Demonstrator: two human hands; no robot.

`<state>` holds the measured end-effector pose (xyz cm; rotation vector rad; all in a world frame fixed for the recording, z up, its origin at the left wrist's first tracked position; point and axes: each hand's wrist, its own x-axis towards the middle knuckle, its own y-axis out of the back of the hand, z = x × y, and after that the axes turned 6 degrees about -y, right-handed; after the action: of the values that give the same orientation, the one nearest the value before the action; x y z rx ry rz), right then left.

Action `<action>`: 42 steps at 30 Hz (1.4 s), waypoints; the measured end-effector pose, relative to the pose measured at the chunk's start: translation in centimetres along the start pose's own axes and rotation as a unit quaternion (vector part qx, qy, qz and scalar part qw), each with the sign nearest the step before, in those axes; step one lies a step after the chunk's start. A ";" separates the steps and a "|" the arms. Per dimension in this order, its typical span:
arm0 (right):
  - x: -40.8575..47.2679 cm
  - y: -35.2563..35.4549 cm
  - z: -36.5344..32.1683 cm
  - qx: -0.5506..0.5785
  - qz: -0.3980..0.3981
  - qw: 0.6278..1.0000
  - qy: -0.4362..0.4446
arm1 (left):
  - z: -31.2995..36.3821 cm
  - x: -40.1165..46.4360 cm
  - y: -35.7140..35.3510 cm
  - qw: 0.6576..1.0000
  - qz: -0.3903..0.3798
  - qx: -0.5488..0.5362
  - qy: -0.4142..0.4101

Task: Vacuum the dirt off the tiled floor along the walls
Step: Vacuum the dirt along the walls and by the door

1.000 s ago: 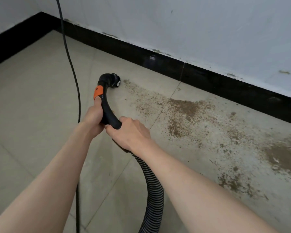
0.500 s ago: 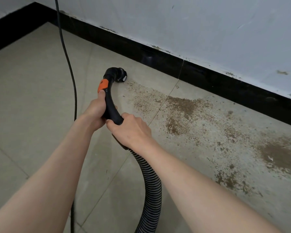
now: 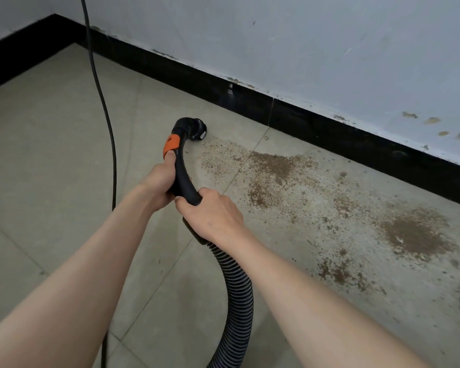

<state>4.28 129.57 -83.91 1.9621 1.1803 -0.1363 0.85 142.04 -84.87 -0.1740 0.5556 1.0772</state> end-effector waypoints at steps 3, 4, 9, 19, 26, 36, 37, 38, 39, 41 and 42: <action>-0.6 0.7 0.6 0.003 0.001 1.000 -0.003 | 0.0 -0.7 -0.8 1.000 -0.006 -0.001 0.000; -0.8 0.9 0.9 0.002 0.002 1.000 -0.004 | 0.0 -1.0 -1.1 1.000 -0.007 0.000 0.001; -1.9 2.0 2.3 0.014 0.007 1.000 -0.010 | -0.3 -1.9 -2.9 1.000 -0.023 0.017 0.006; -3.4 4.9 6.4 0.065 0.036 0.997 -0.038 | -0.2 -4.0 -8.4 0.994 -0.086 0.060 0.006; -4.2 6.5 8.4 0.063 0.061 0.995 -0.055 | -0.5 -4.7 -11.4 0.990 -0.113 0.085 -0.004; -2.9 6.9 7.5 0.082 0.043 0.995 -0.043 | 0.5 -4.1 -11.1 0.991 -0.104 0.079 -0.003; -2.6 6.7 7.0 0.076 0.037 0.996 -0.036 | 0.7 -3.8 -10.5 0.992 -0.096 0.077 0.000; -2.2 6.5 6.4 0.069 0.031 0.997 -0.027 | 0.8 -3.5 -9.7 0.994 -0.086 0.071 0.003; -1.9 6.2 5.8 0.059 0.024 0.998 -0.019 | 0.9 -3.1 -9.0 0.995 -0.077 0.061 0.005; -0.9 5.5 4.4 0.033 0.010 0.999 -0.006 | 1.1 -2.3 -7.2 0.998 -0.050 0.038 0.006; -0.5 5.2 3.8 0.018 0.003 1.000 -0.001 | 1.1 -1.8 -6.4 0.999 -0.032 0.026 0.006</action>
<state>9.17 125.47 -83.10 1.9967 1.1777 -0.1583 6.13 137.99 -83.84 -0.1525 0.5843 0.9994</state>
